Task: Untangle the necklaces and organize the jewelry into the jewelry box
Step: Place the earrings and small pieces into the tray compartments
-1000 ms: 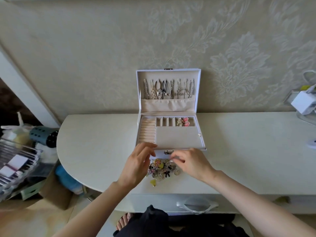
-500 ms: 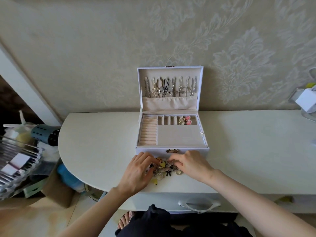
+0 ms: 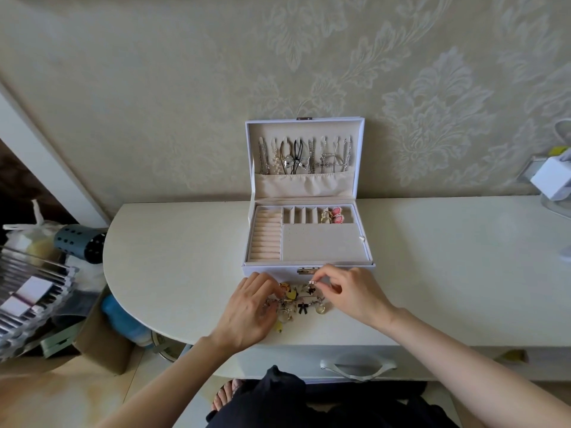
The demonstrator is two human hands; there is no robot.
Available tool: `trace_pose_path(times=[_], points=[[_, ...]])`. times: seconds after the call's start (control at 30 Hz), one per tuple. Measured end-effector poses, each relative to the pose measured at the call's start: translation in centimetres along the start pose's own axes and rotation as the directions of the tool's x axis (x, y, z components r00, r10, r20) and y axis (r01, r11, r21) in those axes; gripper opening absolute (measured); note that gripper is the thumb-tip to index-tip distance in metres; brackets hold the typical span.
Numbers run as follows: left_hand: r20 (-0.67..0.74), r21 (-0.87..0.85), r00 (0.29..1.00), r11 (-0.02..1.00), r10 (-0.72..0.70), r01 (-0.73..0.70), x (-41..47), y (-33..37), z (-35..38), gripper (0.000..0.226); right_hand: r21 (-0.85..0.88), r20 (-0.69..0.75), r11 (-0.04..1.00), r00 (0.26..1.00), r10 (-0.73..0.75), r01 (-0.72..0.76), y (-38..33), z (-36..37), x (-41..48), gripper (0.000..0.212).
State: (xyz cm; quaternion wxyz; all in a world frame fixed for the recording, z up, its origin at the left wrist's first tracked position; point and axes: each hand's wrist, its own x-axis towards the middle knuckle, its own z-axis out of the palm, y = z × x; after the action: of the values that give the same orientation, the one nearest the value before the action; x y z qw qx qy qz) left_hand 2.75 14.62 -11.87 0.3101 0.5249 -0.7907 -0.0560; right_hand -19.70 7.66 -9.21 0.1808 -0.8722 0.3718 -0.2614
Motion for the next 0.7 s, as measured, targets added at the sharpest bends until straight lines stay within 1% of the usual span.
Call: trace_pose_path(times=[0.13, 0.27, 0.37, 0.47, 0.53, 0.6, 0.7], points=[[-0.037, -0.012, 0.999, 1.0, 0.027, -0.027, 0.4, 0.5, 0.2, 0.007, 0.012, -0.053, 1.0, 0.999, 0.009, -0.009, 1.0, -0.5, -0.3, 0.003], [-0.043, -0.027, 0.999, 1.0, 0.004, -0.005, 1.3, 1.3, 0.7, 0.007, 0.058, -0.021, 0.997, 0.998, 0.06, -0.059, 1.5, -0.8, -0.3, 0.003], [-0.008, -0.011, 1.0, 1.0, -0.019, 0.019, 2.3, 2.5, 1.3, 0.019, 0.124, 0.053, 0.983, 0.99, 0.131, -0.137, 1.2, -1.0, -0.4, 0.008], [0.031, 0.009, 0.998, 0.998, -0.057, 0.057, 3.1, 3.3, 2.1, 0.036, 0.29, 0.146, 0.921, 0.963, 0.227, -0.261, 0.8, -1.1, -0.3, 0.012], [0.043, -0.036, 0.993, 0.993, -0.113, 0.114, 3.4, 3.4, 2.6, 0.035, 0.381, 0.18, 0.869, 0.948, 0.264, -0.315, 0.5, -1.0, -0.3, 0.012], [0.027, -0.117, 0.984, 0.977, -0.175, 0.177, 3.7, 3.5, 2.8, 0.027, 0.435, 0.194, 0.831, 0.938, 0.289, -0.346, 0.3, -1.1, -0.3, 0.013], [0.009, -0.208, 0.973, 0.951, -0.231, 0.228, 3.9, 3.5, 2.8, 0.02, 0.444, 0.181, 0.827, 0.938, 0.294, -0.345, 0.4, -1.3, -0.3, 0.011]])
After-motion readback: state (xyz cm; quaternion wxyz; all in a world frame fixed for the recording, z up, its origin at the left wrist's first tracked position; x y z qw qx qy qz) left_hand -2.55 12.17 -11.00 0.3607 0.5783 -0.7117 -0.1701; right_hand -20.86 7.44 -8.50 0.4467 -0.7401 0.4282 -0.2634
